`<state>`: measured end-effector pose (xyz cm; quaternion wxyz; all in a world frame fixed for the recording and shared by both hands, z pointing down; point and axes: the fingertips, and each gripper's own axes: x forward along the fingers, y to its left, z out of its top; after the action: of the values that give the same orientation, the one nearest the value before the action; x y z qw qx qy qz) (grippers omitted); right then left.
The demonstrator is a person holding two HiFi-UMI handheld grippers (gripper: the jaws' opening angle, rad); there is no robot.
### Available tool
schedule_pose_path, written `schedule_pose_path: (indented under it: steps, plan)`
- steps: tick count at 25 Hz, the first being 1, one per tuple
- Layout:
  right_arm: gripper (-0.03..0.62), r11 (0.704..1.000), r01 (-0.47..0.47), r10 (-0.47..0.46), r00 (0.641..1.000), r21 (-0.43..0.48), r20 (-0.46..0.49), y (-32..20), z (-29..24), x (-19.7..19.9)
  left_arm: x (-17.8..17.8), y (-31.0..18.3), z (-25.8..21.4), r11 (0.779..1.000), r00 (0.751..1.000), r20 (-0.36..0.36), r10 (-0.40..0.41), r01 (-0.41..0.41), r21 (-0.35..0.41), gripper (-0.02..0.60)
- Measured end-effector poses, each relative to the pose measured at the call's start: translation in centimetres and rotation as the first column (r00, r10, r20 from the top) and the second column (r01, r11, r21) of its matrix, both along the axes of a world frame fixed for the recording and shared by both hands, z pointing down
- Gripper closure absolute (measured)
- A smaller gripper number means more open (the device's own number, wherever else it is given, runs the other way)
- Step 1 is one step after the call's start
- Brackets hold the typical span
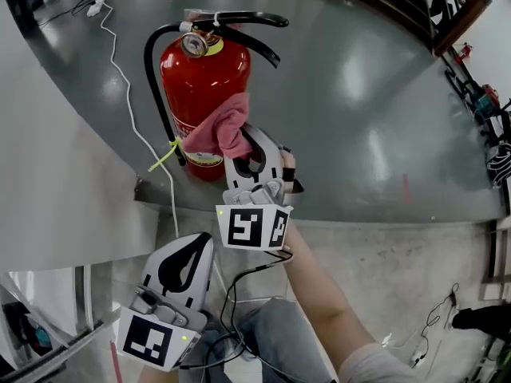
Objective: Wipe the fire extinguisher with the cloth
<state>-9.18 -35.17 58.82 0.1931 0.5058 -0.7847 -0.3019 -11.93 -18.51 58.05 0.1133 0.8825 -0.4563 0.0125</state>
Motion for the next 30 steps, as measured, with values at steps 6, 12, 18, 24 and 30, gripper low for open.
schedule_pose_path:
  steps: [6, 12, 18, 24, 30]
  plan:
    - [0.510, 0.997, -0.020, 0.017, 0.999, -0.080, -0.046, 0.3, 6.1, -0.4, -0.8, 0.5, 1.3, 1.000, 1.000, 0.023, -0.018, 0.017, 0.022, 0.574]
    - [0.510, 0.995, -0.028, 0.026, 0.999, -0.091, -0.028, 0.8, 4.6, -1.4, -1.9, 1.4, 0.1, 0.999, 0.997, 0.064, -0.032, 0.030, 0.029, 0.574]
    - [0.510, 0.998, -0.027, 0.027, 1.000, -0.054, 0.005, 0.9, -1.1, -1.6, -2.1, 1.9, -3.3, 0.998, 0.997, 0.063, -0.039, 0.035, 0.056, 0.574]
    - [0.510, 0.998, -0.027, 0.027, 1.000, -0.052, 0.003, 1.8, -5.2, -1.5, -1.7, 2.9, -7.0, 0.999, 0.998, 0.061, -0.031, 0.029, 0.039, 0.574]
    - [0.510, 0.996, -0.001, 0.004, 0.999, -0.085, 0.035, 4.2, -11.5, -0.8, -0.8, 4.1, -12.9, 1.000, 0.997, 0.074, -0.023, 0.021, 0.020, 0.574]
